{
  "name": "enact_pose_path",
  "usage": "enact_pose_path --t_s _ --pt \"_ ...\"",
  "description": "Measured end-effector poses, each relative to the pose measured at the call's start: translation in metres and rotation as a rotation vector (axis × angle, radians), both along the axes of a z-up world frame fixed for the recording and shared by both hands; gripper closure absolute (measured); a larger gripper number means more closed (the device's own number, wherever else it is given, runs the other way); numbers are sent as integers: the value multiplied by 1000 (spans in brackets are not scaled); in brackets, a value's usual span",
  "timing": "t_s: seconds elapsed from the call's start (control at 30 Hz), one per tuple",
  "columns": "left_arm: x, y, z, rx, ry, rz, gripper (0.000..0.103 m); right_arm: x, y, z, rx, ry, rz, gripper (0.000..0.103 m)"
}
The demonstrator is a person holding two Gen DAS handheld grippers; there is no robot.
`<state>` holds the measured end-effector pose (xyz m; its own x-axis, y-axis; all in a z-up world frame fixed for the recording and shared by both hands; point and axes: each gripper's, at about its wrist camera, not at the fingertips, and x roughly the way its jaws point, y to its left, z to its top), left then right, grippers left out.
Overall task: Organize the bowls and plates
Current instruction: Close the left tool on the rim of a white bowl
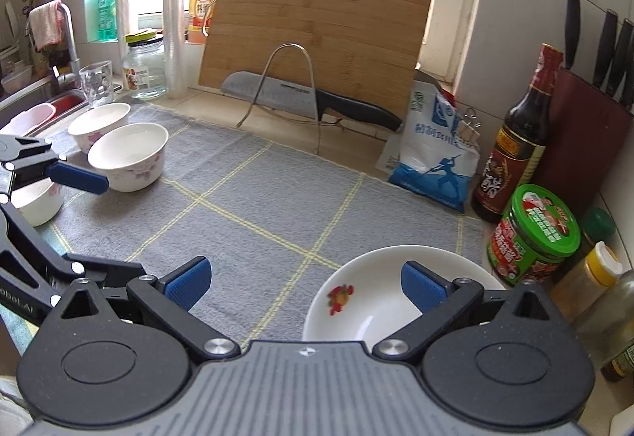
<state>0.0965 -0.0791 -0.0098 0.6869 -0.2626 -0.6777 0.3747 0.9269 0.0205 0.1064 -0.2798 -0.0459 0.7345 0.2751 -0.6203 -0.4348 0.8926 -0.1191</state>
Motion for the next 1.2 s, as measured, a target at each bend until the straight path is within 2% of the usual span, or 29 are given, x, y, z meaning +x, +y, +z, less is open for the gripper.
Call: enact_pose_path --t_s 0.2,0.37,0.67,0.9,1.07,1.2 --pt "-8 58 -1 8 19 -17 3 -15 58 -13 -47 26 17 0" --pt "-7 110 -1 36 33 -24 3 -32 113 -21 -58 49 85 0" --pt "2 206 -1 109 78 -26 4 -49 208 -41 10 63 262 0" --pt "18 236 -11 106 163 -104 6 -52 261 -56 -2 59 340 0" --pt "24 241 -17 87 209 -144 21 -55 282 -60 -38 41 372 3" --pt "24 239 -19 85 220 -178 31 -57 288 -58 -37 29 386 14"
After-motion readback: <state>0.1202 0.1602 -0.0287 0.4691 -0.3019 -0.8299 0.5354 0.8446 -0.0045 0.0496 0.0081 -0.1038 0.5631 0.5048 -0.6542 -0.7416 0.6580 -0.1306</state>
